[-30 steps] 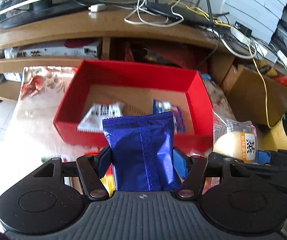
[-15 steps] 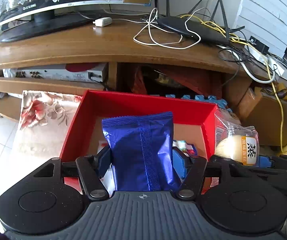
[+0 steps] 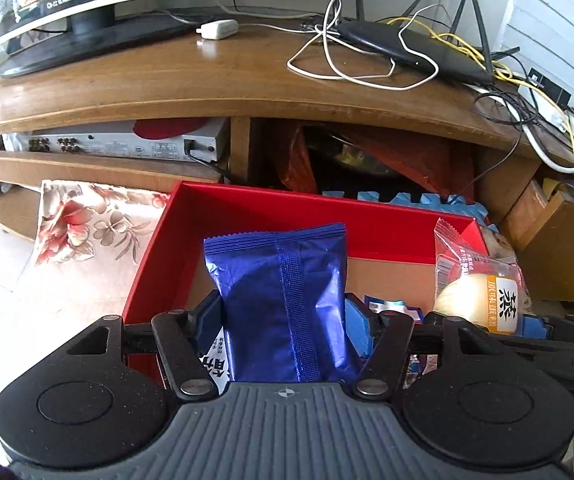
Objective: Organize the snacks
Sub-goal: 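Lower the blue bar and bun into the box and open both grippers, then withdraw both grippers from the box toward the loose snacks on the table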
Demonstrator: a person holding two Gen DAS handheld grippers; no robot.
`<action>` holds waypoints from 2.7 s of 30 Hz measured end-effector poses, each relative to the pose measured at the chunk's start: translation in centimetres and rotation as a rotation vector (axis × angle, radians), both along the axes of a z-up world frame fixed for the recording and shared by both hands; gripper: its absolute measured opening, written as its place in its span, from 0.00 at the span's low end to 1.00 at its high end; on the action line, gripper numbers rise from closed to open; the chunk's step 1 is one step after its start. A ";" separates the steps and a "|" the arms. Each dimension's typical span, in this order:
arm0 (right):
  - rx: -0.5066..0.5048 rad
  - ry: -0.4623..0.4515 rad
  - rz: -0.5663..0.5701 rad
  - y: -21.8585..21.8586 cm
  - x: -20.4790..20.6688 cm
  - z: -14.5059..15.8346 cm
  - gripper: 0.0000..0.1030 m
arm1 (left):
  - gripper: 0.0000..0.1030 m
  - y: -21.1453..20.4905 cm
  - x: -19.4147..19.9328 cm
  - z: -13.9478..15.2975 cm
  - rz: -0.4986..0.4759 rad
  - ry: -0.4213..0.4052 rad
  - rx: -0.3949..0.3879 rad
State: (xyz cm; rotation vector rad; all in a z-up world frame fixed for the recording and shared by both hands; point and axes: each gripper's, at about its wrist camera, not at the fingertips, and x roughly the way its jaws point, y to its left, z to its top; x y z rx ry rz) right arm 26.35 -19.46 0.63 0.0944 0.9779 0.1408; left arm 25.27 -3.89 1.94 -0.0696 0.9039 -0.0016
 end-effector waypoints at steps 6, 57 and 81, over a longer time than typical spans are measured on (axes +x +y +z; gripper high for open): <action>-0.008 0.013 0.000 0.4 0.5 -0.8 0.58 | 0.66 0.1 0.4 -0.6 0.010 0.015 0.007; -0.023 -0.080 -0.015 0.6 -2.7 2.6 0.58 | 0.76 0.8 -2.2 2.1 0.033 -0.048 -0.024; -0.042 -0.075 0.029 1.6 -5.7 2.8 0.58 | 0.71 1.2 -5.4 2.6 0.018 -0.045 -0.016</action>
